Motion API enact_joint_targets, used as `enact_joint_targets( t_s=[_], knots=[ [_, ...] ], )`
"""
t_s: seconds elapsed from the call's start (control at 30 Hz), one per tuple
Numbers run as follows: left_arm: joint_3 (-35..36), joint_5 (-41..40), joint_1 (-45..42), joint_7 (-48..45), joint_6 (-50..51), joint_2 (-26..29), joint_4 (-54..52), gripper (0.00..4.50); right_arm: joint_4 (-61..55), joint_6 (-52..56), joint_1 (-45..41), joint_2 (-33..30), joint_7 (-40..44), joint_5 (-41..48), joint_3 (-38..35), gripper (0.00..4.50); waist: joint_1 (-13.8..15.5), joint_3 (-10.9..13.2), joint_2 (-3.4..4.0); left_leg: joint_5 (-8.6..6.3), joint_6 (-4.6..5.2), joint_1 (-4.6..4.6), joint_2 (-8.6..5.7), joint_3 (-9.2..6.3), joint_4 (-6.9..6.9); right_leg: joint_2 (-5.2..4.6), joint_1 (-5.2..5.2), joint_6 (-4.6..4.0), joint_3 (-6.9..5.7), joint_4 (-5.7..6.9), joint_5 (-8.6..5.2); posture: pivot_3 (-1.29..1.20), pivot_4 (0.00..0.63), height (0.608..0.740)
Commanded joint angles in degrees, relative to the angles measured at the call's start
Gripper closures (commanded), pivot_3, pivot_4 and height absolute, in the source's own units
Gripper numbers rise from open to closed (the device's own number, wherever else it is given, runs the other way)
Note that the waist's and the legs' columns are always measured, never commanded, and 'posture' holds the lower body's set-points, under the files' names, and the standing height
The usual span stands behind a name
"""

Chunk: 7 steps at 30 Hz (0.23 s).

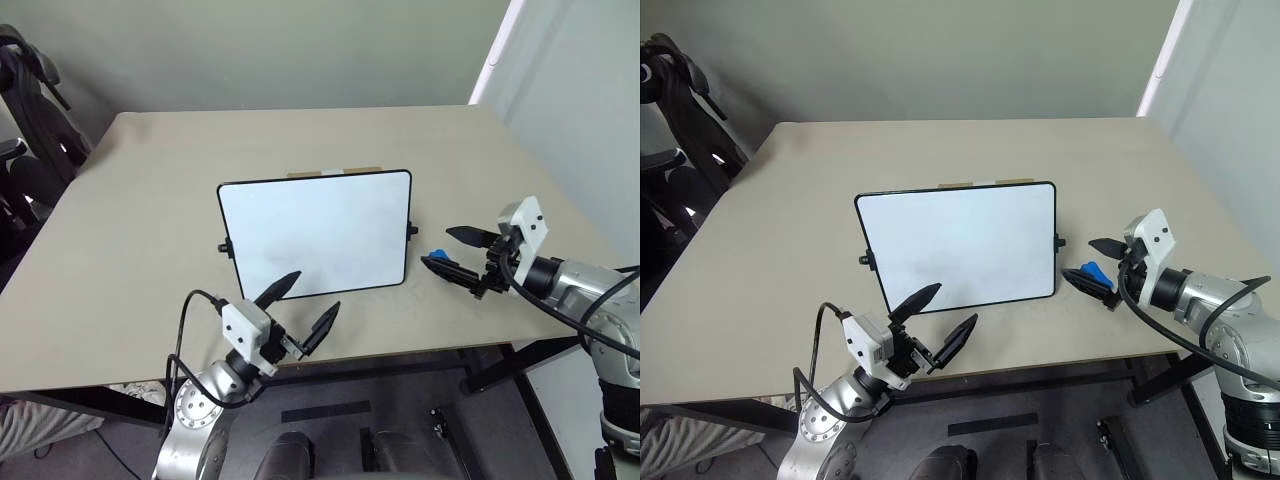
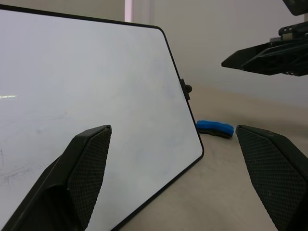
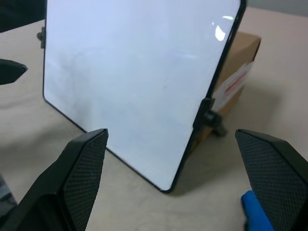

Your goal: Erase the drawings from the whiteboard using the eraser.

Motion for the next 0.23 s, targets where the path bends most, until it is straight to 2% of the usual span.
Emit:
enact_joint_targets(
  t_s=[0.03, 0.23],
  knots=[
    [-0.8, 0.2, 1.2, 0.6, -0.1, -0.2, -3.9, 0.00, -0.9, -0.6, -0.2, -0.6, -0.4, 0.4, 1.0, 0.02, 0.0, 0.0, 0.00, 0.00, 0.00, 0.00, 0.00, 0.00, 0.00, 0.00, 0.00, 0.00, 0.00, 0.01, 0.00, 0.00, 0.150, 0.740],
    [-0.7, 0.6, 1.9, 1.0, -0.7, -0.3, -3.8, 0.00, -1.3, -0.1, 0.0, -1.6, -1.3, 0.0, 1.9, 0.02, 0.0, 0.0, 0.02, -0.02, 0.00, -0.02, 0.01, -0.01, 0.00, 0.00, -0.01, 0.03, -0.01, 0.00, -0.02, 0.00, 0.150, 0.740]
  ],
)
